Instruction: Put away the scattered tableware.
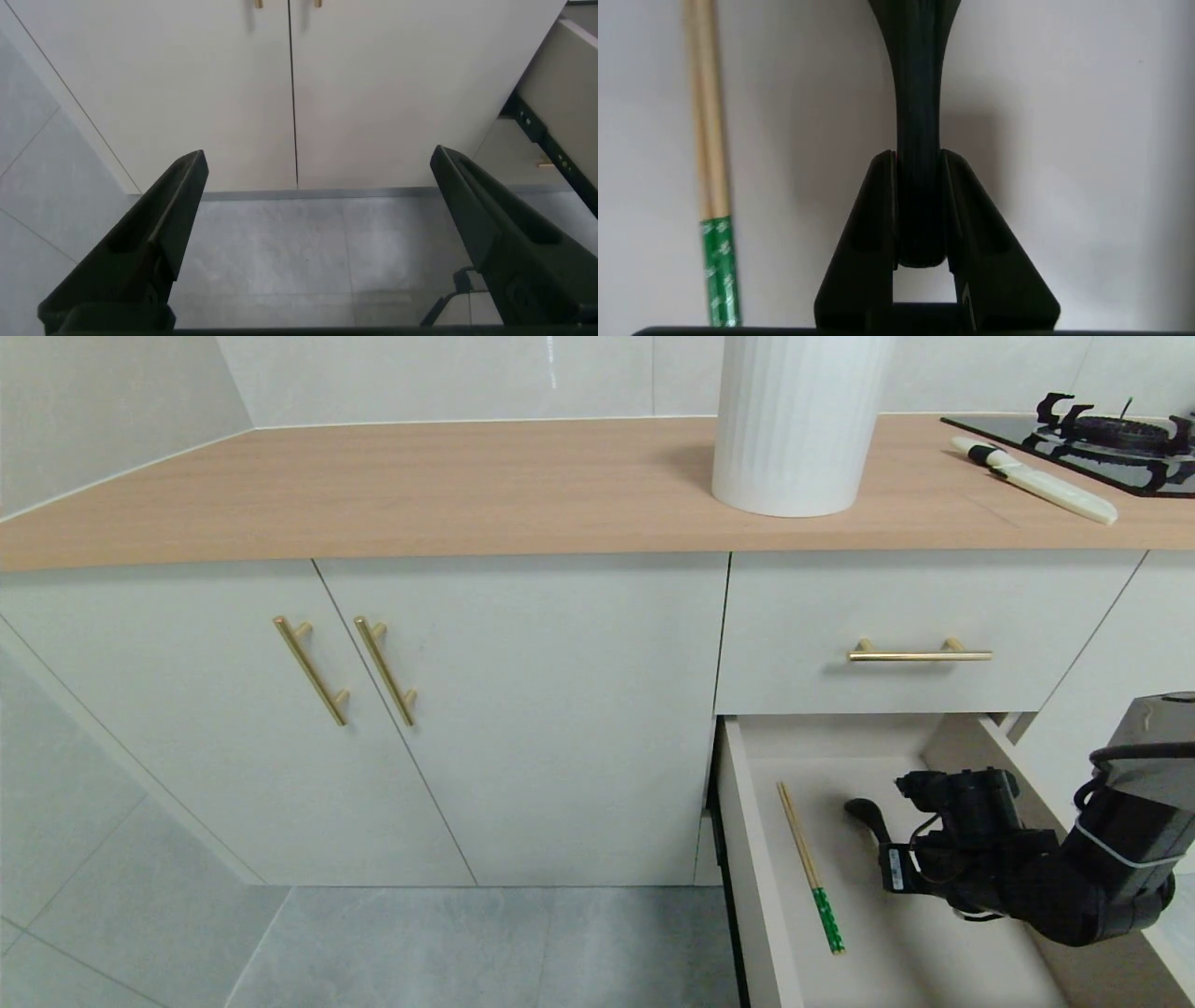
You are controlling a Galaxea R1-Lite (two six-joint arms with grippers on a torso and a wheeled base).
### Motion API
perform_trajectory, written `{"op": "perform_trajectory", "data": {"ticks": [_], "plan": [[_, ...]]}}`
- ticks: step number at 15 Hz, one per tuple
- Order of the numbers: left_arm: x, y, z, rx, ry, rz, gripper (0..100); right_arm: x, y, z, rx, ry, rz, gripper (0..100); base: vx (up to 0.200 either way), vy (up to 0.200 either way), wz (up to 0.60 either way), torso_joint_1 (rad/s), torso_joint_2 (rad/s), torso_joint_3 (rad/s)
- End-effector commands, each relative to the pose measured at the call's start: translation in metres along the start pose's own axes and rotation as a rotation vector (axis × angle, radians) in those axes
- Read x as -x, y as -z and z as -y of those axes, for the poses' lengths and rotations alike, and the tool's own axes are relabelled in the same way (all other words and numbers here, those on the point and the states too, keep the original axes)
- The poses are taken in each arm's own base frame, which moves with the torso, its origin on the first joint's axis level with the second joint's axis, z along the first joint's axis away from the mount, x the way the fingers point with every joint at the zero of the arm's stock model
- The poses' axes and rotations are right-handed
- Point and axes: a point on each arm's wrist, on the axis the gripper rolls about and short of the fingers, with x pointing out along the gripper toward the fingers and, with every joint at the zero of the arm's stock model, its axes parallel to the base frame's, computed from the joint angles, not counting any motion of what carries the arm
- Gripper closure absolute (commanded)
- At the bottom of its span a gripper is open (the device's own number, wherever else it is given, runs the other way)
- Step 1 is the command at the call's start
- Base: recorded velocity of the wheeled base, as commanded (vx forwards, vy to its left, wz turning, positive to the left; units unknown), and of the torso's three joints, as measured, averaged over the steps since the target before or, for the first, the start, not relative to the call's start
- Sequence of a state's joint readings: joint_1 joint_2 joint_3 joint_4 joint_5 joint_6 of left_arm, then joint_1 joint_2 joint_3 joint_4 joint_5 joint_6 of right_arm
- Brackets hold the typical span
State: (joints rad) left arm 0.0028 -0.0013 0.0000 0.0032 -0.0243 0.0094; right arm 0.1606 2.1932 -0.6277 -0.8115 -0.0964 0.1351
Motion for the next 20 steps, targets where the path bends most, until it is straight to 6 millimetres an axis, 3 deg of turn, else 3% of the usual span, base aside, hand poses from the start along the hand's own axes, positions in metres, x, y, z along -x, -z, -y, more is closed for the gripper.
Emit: {"op": "perform_trajectory", "data": {"ticks": [1,3,4,9,11,12,14,15,17,18,20], "plan": [[0.000,0.000,0.000,0.000,0.000,-0.001,0,-0.005,0.004,0.000,0.002,0.005,-0.011,100,0.000,0.000,0.00,0.000,0.00,0.000],[0.000,0.000,0.000,0.000,0.000,-0.001,0,-0.004,0.003,0.000,-0.001,0.003,-0.002,100,0.000,0.000,0.00,0.000,0.00,0.000],[0.000,0.000,0.000,0.000,0.000,-0.001,0,-0.004,0.002,0.000,-0.002,0.004,0.001,0,0.000,0.000,0.00,0.000,0.00,0.000],[0.000,0.000,0.000,0.000,0.000,-0.001,0,0.003,-0.003,0.000,-0.006,0.002,0.024,0,0.000,0.000,0.00,0.000,0.00,0.000],[0.000,0.000,0.000,0.000,0.000,-0.001,0,0.028,-0.016,0.000,-0.008,-0.011,0.083,0,0.000,0.000,0.00,0.000,0.00,0.000],[0.000,0.000,0.000,0.000,0.000,-0.001,0,0.061,-0.026,-0.006,0.003,-0.038,0.131,0,0.000,0.000,0.00,0.000,0.00,0.000],[0.000,0.000,0.000,0.000,0.000,0.000,0,0.096,-0.030,-0.007,0.010,-0.054,0.146,0,0.000,0.000,0.00,0.000,0.00,0.000],[0.000,0.000,0.000,0.000,0.000,-0.001,0,0.129,-0.035,-0.005,0.011,-0.062,0.168,0,0.000,0.000,0.00,0.000,0.00,0.000],[0.000,0.000,0.000,0.000,0.000,-0.001,0,0.168,-0.039,-0.005,0.018,-0.079,0.180,0,0.000,0.000,0.00,0.000,0.00,0.000],[0.000,0.000,0.000,0.000,0.000,-0.001,0,0.178,-0.037,-0.005,0.025,-0.083,0.168,0,0.000,0.000,0.00,0.000,0.00,0.000],[0.000,0.000,0.000,0.000,0.000,-0.001,0,0.211,-0.023,-0.007,0.024,-0.112,0.116,0,0.000,0.000,0.00,0.000,0.00,0.000]]}}
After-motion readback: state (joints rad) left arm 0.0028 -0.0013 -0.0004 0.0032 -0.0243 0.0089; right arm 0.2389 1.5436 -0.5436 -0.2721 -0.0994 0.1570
